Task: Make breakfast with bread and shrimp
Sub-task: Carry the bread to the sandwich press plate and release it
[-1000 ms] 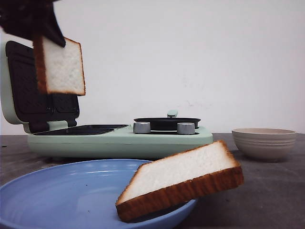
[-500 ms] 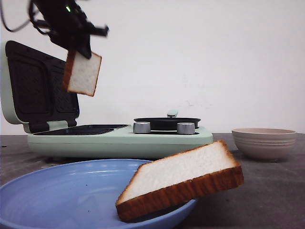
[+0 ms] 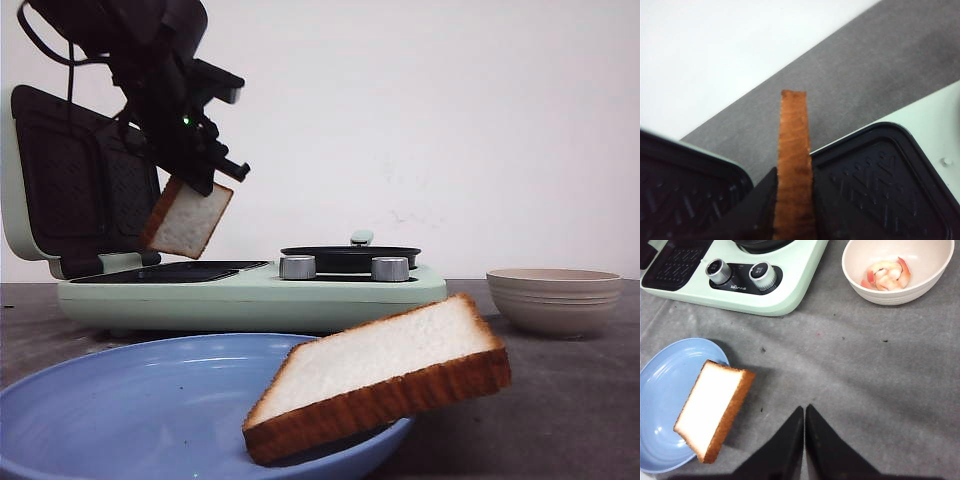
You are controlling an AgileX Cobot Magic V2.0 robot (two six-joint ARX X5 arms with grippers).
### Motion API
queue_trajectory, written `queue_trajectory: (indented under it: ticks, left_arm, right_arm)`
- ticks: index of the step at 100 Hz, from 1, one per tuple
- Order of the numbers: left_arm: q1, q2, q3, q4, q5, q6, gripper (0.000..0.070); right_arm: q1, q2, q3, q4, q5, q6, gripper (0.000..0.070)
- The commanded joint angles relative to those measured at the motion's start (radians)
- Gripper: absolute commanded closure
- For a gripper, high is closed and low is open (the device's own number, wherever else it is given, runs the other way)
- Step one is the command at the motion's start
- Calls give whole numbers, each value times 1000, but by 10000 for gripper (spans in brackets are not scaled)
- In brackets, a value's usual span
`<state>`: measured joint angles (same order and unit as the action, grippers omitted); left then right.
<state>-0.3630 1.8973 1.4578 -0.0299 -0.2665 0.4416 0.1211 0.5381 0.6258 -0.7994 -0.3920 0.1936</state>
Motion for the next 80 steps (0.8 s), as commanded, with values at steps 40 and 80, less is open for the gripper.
queue_trajectory:
  ticks: [40,80]
  left_arm:
    - [-5,59,29,51,-29,68,697]
    - [-5,65,29,52,-24,66,697]
  right_arm:
    - [1,2,15,-3,-1,-11,696]
    - [1,2,15,-2,-1,-15,697]
